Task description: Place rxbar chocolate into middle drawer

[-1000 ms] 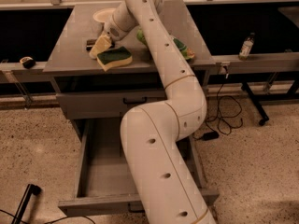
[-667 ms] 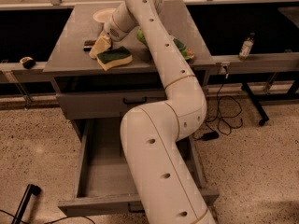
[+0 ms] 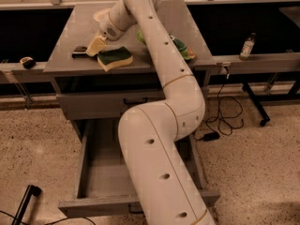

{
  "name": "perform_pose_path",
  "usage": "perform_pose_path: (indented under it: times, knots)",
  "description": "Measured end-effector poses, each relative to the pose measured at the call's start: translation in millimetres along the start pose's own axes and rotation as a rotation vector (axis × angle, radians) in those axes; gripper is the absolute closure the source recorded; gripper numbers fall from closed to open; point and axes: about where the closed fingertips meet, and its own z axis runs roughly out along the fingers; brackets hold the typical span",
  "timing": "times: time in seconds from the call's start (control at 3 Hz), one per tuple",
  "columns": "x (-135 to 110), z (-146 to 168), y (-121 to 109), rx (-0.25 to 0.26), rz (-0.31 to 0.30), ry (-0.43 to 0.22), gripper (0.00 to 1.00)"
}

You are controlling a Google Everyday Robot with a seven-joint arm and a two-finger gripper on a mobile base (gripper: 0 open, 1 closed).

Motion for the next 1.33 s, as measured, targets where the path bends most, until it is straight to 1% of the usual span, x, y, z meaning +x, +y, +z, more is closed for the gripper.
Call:
perform_pose_path:
  times: [0.33,0.67,1.0,1.33]
  knots:
    - [-24,-10,6,-0.004,-0.066,-0.045,1.00]
    - [-38,-19,7,0.006,-0.104,-0.072,1.00]
    - [-44,-27,4,0.019,-0.120,-0.106,1.00]
    - [-48,-48,0,0.036,-0.151,-0.165,1.00]
